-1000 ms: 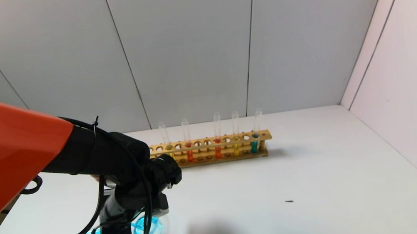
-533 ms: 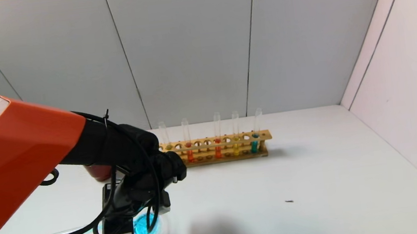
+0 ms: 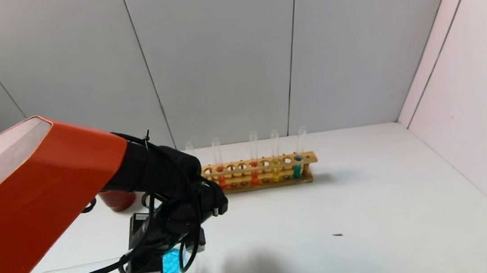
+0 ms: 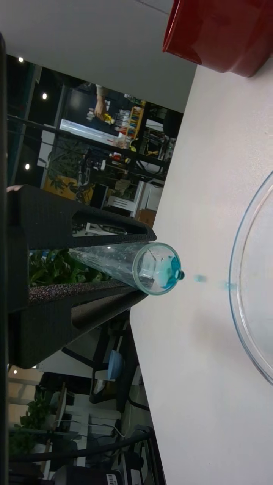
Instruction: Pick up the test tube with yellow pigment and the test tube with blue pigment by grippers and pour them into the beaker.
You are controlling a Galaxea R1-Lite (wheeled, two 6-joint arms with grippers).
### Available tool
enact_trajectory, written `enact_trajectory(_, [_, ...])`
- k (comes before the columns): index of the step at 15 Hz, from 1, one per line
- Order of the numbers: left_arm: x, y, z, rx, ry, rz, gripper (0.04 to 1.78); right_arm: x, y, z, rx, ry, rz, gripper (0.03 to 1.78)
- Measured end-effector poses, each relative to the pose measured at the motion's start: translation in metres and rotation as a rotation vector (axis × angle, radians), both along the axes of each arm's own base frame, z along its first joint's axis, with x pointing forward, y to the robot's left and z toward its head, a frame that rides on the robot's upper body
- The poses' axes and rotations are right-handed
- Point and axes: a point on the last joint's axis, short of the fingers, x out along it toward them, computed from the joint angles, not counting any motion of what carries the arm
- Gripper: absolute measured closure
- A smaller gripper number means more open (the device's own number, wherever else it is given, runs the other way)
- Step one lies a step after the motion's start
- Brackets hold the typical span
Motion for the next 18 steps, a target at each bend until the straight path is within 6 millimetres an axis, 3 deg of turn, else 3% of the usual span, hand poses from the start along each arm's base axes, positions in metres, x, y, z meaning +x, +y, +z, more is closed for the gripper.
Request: enact_trajectory(18, [-0.0005, -0.0073, -0.0008, 0.023, 0.027, -0.019, 1.52, 0.0000, 0.0000, 0.0000, 0.000, 0.000, 0.001, 0.11])
